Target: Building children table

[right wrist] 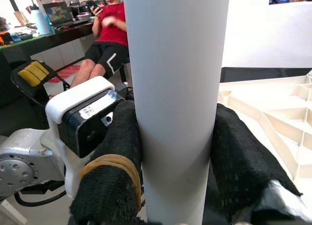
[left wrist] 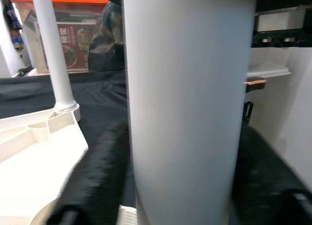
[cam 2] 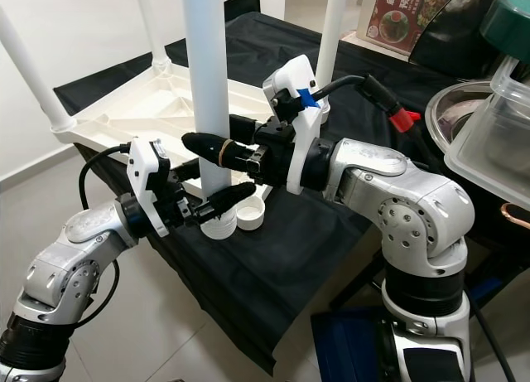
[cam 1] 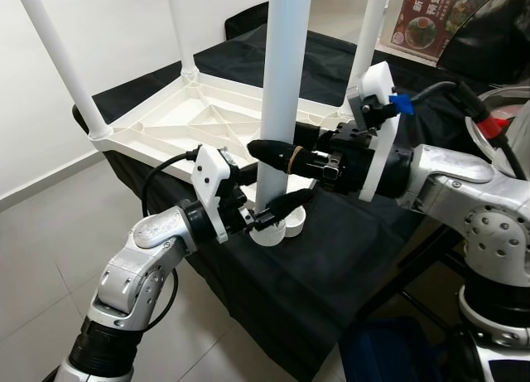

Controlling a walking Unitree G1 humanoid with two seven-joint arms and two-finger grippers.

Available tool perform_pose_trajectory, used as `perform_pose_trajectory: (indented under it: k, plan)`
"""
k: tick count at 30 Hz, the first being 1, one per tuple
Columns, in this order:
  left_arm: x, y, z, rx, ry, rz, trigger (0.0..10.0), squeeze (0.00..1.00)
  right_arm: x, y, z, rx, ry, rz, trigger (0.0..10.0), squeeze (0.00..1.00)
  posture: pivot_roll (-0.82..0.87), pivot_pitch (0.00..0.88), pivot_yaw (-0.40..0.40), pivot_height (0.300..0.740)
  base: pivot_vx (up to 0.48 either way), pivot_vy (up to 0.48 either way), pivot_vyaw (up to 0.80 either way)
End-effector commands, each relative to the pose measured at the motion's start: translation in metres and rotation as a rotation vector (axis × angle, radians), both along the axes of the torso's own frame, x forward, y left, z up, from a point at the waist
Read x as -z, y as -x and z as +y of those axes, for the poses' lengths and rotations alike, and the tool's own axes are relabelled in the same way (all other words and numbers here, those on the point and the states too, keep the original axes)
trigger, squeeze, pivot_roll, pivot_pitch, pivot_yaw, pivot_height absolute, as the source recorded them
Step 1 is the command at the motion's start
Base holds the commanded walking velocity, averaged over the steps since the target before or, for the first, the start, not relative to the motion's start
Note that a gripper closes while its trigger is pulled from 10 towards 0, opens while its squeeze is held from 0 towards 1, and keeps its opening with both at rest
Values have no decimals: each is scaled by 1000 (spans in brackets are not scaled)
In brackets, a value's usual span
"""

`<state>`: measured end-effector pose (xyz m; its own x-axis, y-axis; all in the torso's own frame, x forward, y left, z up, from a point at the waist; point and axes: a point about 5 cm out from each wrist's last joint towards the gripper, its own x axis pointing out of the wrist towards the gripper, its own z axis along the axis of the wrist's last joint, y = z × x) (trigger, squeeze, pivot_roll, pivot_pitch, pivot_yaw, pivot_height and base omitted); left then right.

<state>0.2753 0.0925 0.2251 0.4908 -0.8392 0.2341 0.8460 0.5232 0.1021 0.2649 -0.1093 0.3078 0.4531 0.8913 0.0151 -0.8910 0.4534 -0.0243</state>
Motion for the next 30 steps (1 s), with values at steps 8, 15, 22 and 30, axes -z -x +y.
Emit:
perform_pose_trajectory:
  k: [8,15,22,30]
  plan:
    - [-4,1,0,17,1,-9,0,0,0,0,1,14,10,-22,10000,0,-56,81,-9,740,0,0,0]
    - [-6,0,0,6,1,-16,0,0,-1,-7,-2,81,-1,-129,10000,0,-55,83,-6,740,0,0,0]
    - [-6,1,0,12,-6,-20,0,0,6,-2,-2,5,20,-92,10000,918,-51,85,-6,740,0,0,0]
    - [-7,1,-1,18,-4,-24,0,0,16,4,2,-54,57,-65,10000,0,-52,85,-4,740,0,0,0]
